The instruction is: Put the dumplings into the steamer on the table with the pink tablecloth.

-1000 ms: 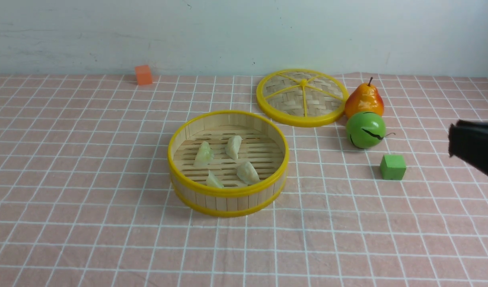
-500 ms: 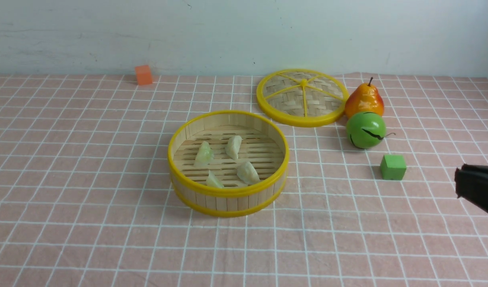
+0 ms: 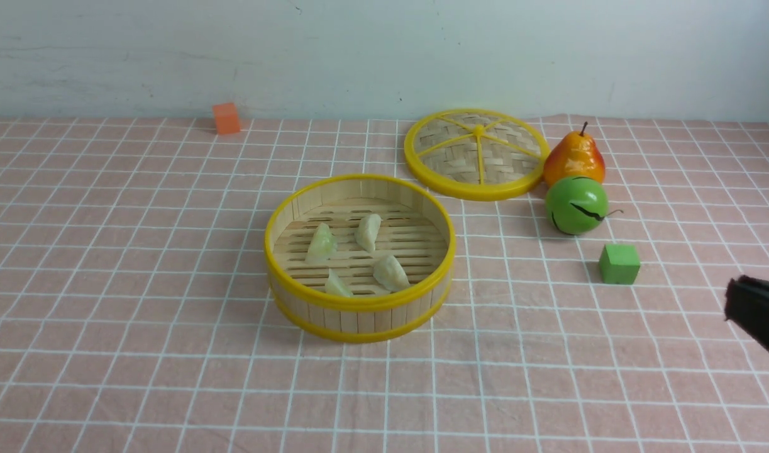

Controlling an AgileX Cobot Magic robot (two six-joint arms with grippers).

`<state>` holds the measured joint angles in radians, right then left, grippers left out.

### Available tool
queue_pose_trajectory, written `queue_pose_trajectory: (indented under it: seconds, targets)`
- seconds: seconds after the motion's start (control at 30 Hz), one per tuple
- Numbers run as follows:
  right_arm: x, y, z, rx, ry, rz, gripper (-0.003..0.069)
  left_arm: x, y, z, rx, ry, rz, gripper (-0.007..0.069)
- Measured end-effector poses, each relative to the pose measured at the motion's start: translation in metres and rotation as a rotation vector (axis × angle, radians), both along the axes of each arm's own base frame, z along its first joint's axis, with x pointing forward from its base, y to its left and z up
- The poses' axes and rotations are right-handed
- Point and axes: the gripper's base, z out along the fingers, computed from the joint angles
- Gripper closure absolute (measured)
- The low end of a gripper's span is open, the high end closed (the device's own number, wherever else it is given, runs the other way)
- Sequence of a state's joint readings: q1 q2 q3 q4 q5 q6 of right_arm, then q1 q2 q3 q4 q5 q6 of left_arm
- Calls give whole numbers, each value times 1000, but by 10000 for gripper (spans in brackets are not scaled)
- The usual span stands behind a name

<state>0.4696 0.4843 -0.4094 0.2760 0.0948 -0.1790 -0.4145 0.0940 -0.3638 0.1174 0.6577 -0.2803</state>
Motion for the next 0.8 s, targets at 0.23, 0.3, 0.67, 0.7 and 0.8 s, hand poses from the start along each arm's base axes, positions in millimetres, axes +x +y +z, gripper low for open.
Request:
queue_pose_trajectory:
  seconds: [0.23, 0.3, 0.67, 0.7, 0.8]
  targets:
    - [-15, -38, -60, 38, -31, -337, 679, 0, 0, 0, 0, 1, 0, 550]
    - [-22, -47, -75, 34, -3, -434, 679, 0, 0, 0, 0, 1, 0, 550]
    - [-43, -56, -131, 15, 188, -591, 679, 0, 0, 0, 0, 0, 0, 536]
    - [-43, -56, -131, 13, 194, -593, 679, 0, 0, 0, 1, 2, 0, 536]
    - [-43, -56, -132, 7, 209, -594, 679, 0, 0, 0, 1, 2, 0, 534]
